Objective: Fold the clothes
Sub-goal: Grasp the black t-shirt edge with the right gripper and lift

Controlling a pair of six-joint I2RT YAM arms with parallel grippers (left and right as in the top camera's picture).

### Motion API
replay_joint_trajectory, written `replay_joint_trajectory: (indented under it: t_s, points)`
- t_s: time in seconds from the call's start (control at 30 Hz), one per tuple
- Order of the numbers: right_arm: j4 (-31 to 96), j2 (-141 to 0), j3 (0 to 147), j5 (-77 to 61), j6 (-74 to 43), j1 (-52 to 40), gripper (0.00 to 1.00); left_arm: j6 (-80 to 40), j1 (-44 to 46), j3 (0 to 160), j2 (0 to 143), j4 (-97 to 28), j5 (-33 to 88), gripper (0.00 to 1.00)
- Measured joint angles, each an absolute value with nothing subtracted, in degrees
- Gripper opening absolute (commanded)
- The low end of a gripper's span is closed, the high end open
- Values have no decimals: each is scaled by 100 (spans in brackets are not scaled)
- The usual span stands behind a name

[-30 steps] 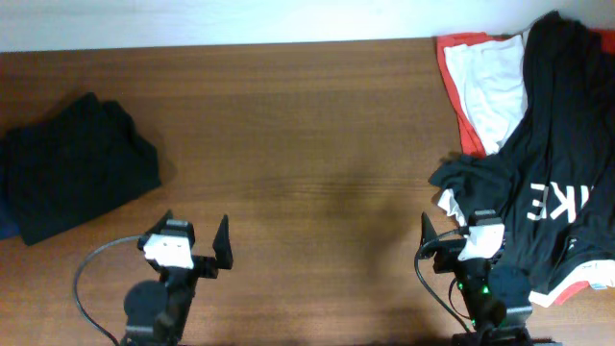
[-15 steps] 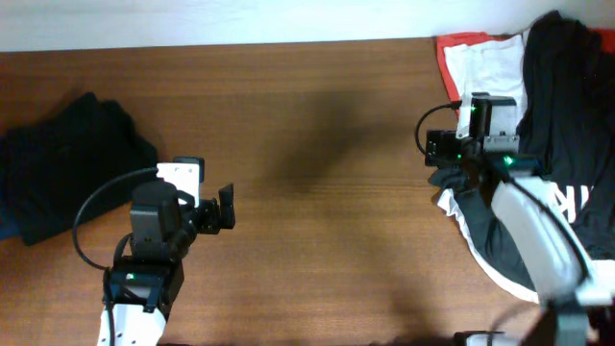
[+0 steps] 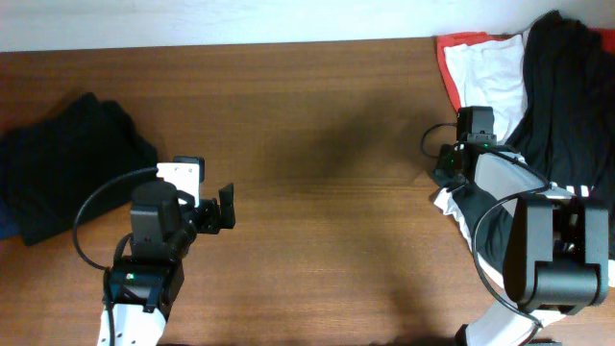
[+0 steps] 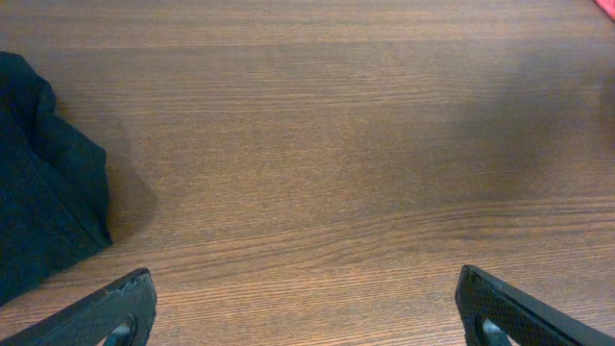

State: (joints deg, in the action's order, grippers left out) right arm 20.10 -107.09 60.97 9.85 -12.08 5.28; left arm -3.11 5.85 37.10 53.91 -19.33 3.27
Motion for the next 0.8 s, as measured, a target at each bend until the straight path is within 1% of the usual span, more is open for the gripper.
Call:
replay_joint_trajectory:
  t_s: [0.13, 0.17, 0.2, 0.33, 0.43, 0.5, 0.57, 0.6, 0.67, 0.7, 0.73, 0.8]
  points:
    - [2449, -10381, 6182, 1105, -1205, 528, 4, -314, 585, 3710, 5391, -1933, 327, 99]
    - [3048, -10040, 6429, 1133, -1203, 528, 4, -311, 585, 3710, 5391, -1929, 327, 99]
    - [3186, -9793, 6549, 1146, -1208, 528, 4, -311, 585, 3710, 5391, -1929, 327, 99]
    - [4814, -8399, 7769, 1157, -1186, 816, 4, -314, 585, 3710, 5391, -1931, 327, 99]
    - [5542, -7535, 8495, 1153, -845, 934, 4, -311, 585, 3710, 5391, -1938, 327, 99]
    - [5839, -7367, 8849, 860, -722, 937, 4, -311, 585, 3710, 5391, -1935, 327, 99]
    - [6252, -7325, 9577, -235, -657, 923, 4, -314, 585, 3710, 5391, -1935, 327, 99]
    - [6420, -7314, 10053, -884, -633, 781, 4, -311, 585, 3710, 5391, -1942, 327, 99]
    - [6611, -7188, 10436, -1708, -620, 294, 4, -311, 585, 3710, 5391, -1942, 327, 99]
    - [6934, -7116, 10499, -2270, -617, -266, 4, -314, 585, 3710, 5391, -1953, 327, 99]
    - [7070, -7183, 10501, -2556, -613, -556, 4, -314, 585, 3710, 5391, -1951, 327, 99]
    - [7048, -7627, 10506, -2788, -617, -1435, 4, -314, 585, 3710, 5391, -1955, 329, 99]
